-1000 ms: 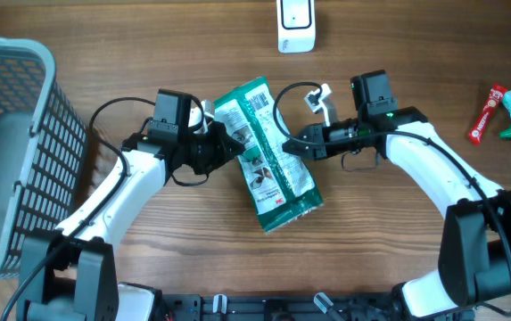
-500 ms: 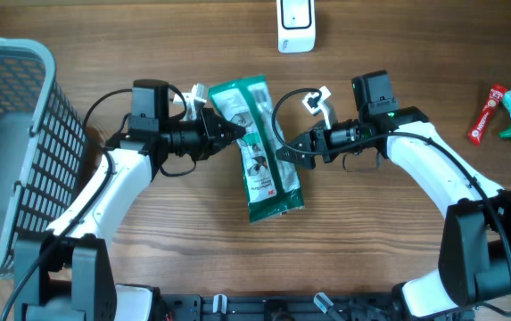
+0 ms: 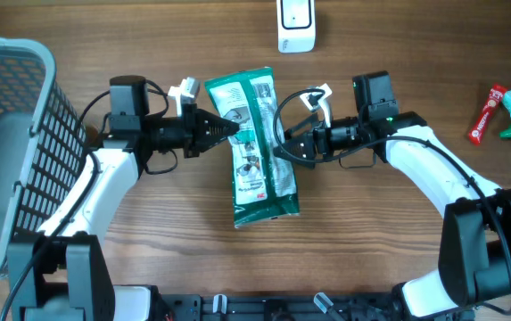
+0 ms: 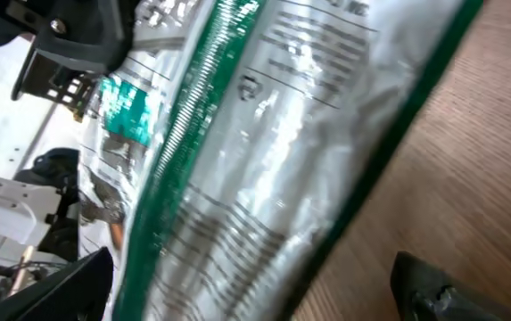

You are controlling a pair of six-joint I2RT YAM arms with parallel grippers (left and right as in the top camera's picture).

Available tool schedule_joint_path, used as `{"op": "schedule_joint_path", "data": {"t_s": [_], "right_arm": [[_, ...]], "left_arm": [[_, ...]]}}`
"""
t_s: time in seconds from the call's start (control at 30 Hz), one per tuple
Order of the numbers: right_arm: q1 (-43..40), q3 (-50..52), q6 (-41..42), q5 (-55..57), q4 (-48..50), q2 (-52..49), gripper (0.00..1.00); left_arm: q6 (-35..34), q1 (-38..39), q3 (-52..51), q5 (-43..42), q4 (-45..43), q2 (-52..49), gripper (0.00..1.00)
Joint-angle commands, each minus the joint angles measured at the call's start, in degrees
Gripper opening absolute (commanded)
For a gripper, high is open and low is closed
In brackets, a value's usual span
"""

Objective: Scan the item barcode

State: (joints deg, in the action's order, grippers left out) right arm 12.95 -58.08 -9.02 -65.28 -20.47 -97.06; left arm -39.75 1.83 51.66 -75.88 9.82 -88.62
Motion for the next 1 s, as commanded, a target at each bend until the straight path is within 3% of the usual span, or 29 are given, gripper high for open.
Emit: {"op": "schedule_joint_path", "data": {"t_s": [0.0, 0.33, 0.5, 0.63, 0.7, 0.8, 0.83, 0.97], "right_arm": [[-0.1, 0.7, 1.1, 1.0, 1.0, -0.6, 1.00], [-0.1, 0.7, 6.5, 0.0, 8.7, -2.0, 1.00], [0.4, 0.7, 12.9, -10.9, 15.1, -5.9, 0.99], [1.7, 0.7, 15.1, -18.3, 18.3, -6.4, 0.91], [1.8, 0.7, 16.8, -24.0, 23.4, -6.4, 0.78], [1.8, 0.7, 19.3, -23.3, 26.0, -6.4, 0.65], [1.8, 0.7, 19.3, -23.1, 26.0, -6.4, 0.50], [1.8, 0.7, 19.3, -23.1, 25.8, -6.4, 0.22]], "left_arm": [[0.5, -1.5, 0.0, -4.3, -0.2, -0.2, 0.04], [2.1, -1.3, 0.0, -7.5, -0.2, -0.2, 0.04], [5.0, -1.3, 0.0, -7.6, 0.2, -0.2, 0.04], [8.5, -0.5, 0.0, -2.8, 1.9, -0.2, 0.04], [8.5, 1.2, 0.0, 3.2, 4.0, -0.2, 0.04], [10.0, 3.1, 0.0, 5.9, 5.0, -0.2, 0.04], [11.0, 3.6, 0.0, 6.0, 5.0, -0.2, 0.04], [11.0, 3.5, 0.0, 8.3, 5.0, -0.2, 0.04]]}}
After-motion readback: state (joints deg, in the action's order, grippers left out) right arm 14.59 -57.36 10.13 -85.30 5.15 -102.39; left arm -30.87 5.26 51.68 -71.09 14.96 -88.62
